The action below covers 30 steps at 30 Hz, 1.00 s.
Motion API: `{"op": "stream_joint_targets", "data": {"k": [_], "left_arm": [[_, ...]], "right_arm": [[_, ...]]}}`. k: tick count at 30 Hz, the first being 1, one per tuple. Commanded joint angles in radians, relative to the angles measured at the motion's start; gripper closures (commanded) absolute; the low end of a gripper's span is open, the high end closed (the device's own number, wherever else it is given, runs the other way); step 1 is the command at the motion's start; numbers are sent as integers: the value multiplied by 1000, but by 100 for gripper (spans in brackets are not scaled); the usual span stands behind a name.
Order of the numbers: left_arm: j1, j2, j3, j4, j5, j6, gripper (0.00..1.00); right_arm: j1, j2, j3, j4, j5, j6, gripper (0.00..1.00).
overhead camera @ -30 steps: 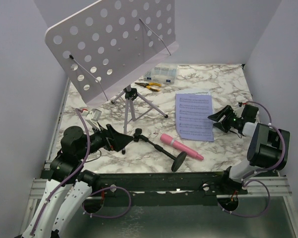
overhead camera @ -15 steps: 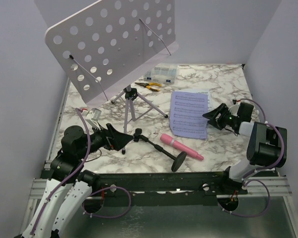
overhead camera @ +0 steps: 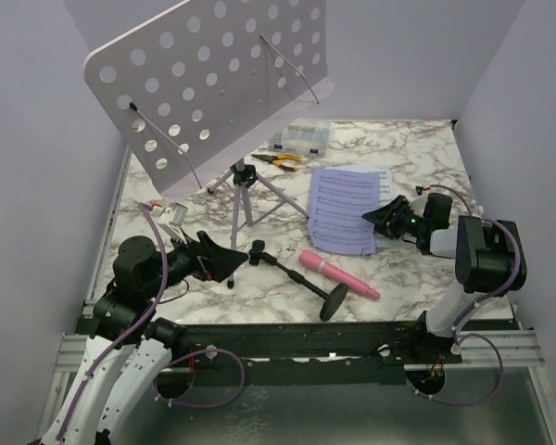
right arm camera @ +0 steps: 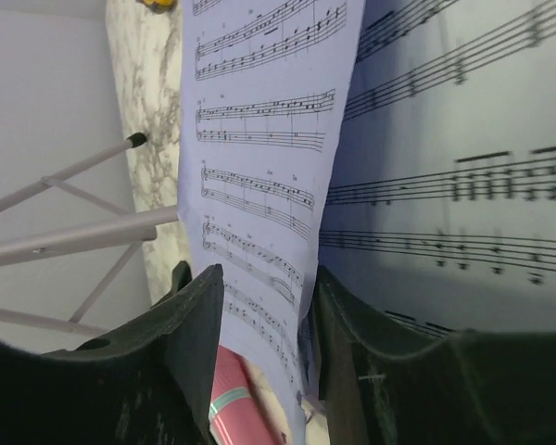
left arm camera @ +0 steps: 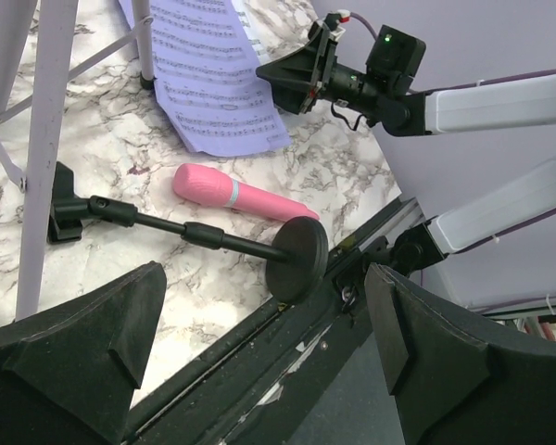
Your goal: Set up the instrument practice props
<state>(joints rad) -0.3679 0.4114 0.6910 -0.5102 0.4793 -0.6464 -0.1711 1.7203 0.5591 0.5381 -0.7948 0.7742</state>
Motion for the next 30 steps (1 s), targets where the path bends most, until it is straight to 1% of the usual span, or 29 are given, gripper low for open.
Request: {"op": "stream_joint_targets", "data": {"k": [1,3,5,6,7,8,9,11,15,17,19,22,24,26,27,28,30], "left_arm": [[1,-40,-5,17,-28,-1,5],[1,-70,-5,17,-35,-1,5],[1,-105,-4,15,-47,-7,5],[1,-127,-3,12,-56,-14,5],[1,-149,-3,11,-62,-25,5],[1,-168,1,8,-70,-37,4],[1,-191,6,2,-78,-52,5],[1,-228,18,-14,-87,-72,4],[1,-294,68,-90,-153,-99,4],[1,-313,106,-132,-194,-98,4],[1,-320,146,-169,-235,-87,4],[1,-309,210,-218,-302,-79,4],[1,-298,236,-223,-312,-75,4],[1,-286,250,-224,-303,-70,4],[1,-279,258,-224,-297,-60,4],[1,-276,270,-224,-290,-50,4],[1,-270,297,-224,-288,-31,4]], "right_arm": [[36,37,-33,222,30,114,57],[39,49,-40,279,47,135,62],[39,53,-25,245,84,113,68],[39,51,-10,204,113,94,73],[39,45,-1,172,130,76,84],[39,35,15,121,146,53,91],[39,5,36,42,168,10,96],[41,-86,64,-92,244,-79,99],[44,-364,98,-325,400,-239,100],[49,-504,116,-371,408,-303,100],[61,-585,167,-439,396,-354,100],[108,-664,265,-533,336,-405,100],[160,-715,323,-593,280,-433,100],[170,-762,365,-600,109,-436,100],[171,-782,387,-592,-11,-429,100],[199,-807,405,-575,-130,-416,100],[225,-845,445,-470,-339,-331,100]]}}
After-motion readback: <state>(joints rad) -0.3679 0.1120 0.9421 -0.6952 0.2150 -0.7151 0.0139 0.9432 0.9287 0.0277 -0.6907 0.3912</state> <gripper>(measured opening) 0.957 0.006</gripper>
